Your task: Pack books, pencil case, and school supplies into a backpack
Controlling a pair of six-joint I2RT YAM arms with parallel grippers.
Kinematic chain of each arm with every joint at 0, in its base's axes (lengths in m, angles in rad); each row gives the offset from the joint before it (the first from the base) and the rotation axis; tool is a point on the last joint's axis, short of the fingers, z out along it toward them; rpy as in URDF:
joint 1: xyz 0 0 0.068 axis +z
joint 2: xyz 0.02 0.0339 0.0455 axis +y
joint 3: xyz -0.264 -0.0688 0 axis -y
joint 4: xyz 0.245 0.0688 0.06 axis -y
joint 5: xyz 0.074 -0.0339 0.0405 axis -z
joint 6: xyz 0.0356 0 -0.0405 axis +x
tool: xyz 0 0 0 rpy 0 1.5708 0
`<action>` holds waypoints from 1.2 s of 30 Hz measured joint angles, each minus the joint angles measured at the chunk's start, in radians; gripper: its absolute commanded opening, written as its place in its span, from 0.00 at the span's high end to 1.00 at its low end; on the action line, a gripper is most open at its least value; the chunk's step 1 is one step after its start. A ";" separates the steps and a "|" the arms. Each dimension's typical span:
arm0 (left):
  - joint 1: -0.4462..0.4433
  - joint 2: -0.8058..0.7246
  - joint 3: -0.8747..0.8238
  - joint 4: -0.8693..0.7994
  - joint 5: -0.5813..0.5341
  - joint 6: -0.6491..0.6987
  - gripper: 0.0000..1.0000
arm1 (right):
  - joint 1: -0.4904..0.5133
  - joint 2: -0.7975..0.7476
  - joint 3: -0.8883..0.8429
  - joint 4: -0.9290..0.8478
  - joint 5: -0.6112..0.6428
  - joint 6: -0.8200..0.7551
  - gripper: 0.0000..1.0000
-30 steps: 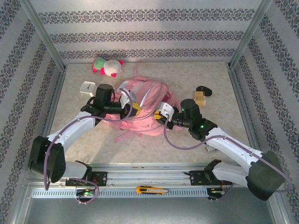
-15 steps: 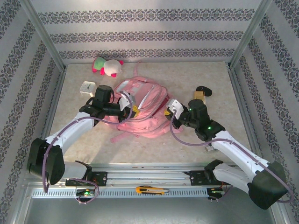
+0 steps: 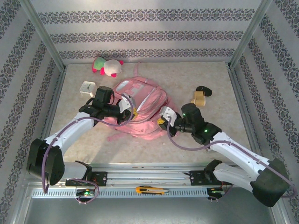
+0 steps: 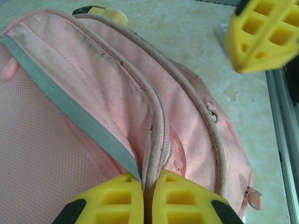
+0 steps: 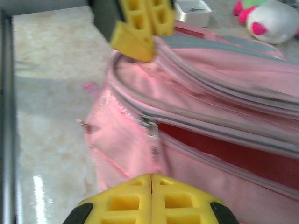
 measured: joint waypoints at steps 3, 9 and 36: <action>0.000 0.000 0.000 -0.003 -0.006 0.006 0.97 | 0.063 0.014 0.000 0.002 0.005 0.024 1.00; 0.000 -0.010 0.000 -0.004 -0.012 0.005 0.74 | 0.106 0.047 0.000 0.037 0.031 0.086 1.00; -0.049 -0.225 -0.143 -0.045 -0.051 0.024 0.36 | 0.204 0.204 0.101 0.151 0.083 0.269 1.00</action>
